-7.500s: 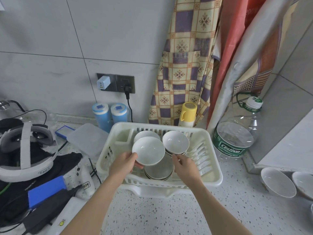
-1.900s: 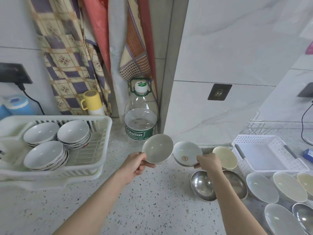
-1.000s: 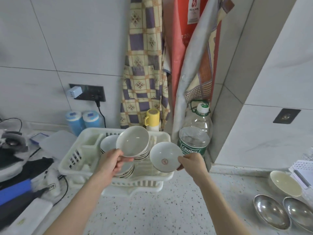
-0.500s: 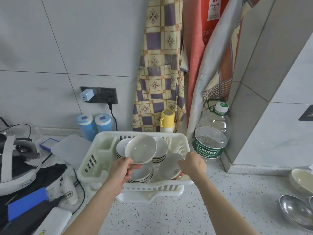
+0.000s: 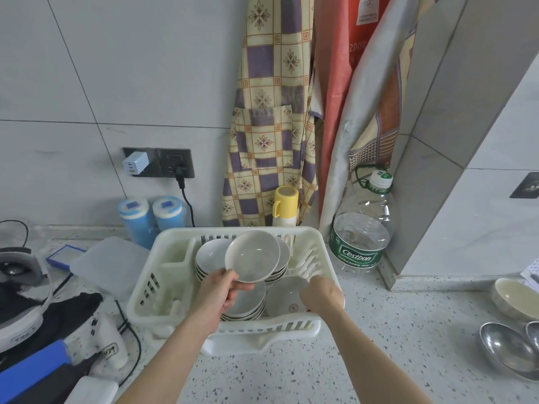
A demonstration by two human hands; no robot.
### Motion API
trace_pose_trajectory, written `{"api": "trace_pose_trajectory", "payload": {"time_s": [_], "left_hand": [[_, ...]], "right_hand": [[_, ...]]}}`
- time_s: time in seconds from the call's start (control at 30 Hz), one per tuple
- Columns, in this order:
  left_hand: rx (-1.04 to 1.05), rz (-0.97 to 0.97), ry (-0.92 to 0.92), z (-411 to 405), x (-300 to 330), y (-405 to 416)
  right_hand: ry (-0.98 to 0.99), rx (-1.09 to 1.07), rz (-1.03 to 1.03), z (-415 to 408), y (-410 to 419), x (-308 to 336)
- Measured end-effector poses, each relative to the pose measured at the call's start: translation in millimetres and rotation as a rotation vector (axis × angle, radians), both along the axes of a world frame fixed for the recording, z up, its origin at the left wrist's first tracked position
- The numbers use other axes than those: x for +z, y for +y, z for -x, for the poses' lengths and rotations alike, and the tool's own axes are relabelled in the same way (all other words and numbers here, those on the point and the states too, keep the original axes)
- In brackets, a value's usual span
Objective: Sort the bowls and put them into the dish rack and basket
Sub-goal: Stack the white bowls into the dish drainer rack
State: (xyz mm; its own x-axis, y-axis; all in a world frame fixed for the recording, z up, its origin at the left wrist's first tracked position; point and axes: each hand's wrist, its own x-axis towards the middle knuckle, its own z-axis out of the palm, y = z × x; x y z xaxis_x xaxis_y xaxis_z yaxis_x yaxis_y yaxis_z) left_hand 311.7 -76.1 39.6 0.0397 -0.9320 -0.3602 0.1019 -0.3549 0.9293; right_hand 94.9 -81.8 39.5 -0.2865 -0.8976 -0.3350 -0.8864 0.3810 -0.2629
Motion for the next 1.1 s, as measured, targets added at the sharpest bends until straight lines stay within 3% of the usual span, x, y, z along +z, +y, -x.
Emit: {"api": "trace_pose_trajectory", "payload": {"time_s": [0.3,0.53,0.8,0.97,1.03,1.1], "left_hand": [[-0.053,0.016,0.03,13,-3,-6],[-0.073,0.015,0.009,13,-1,-6],[-0.091,0.011,-0.075,11,8,-6],[-0.122,-0.008,-0.129,22,13,-6],[-0.126,-0.029,-0.173,29,13,-7],[-0.141,-0.06,-0.198,38,14,-9]], "right_hand": [[0.036,0.049,-0.096,6,-7,-5],[0.212,0.126,-0.182,4,-7,-10],[0.273,0.13,0.019,-1,0,-9],[-0.067,-0.011,0.226,21,-3,3],[-0.366,-0.133,0.364,31,-4,11],[-0.678,-0.21,0.324,36,-2,23]]}}
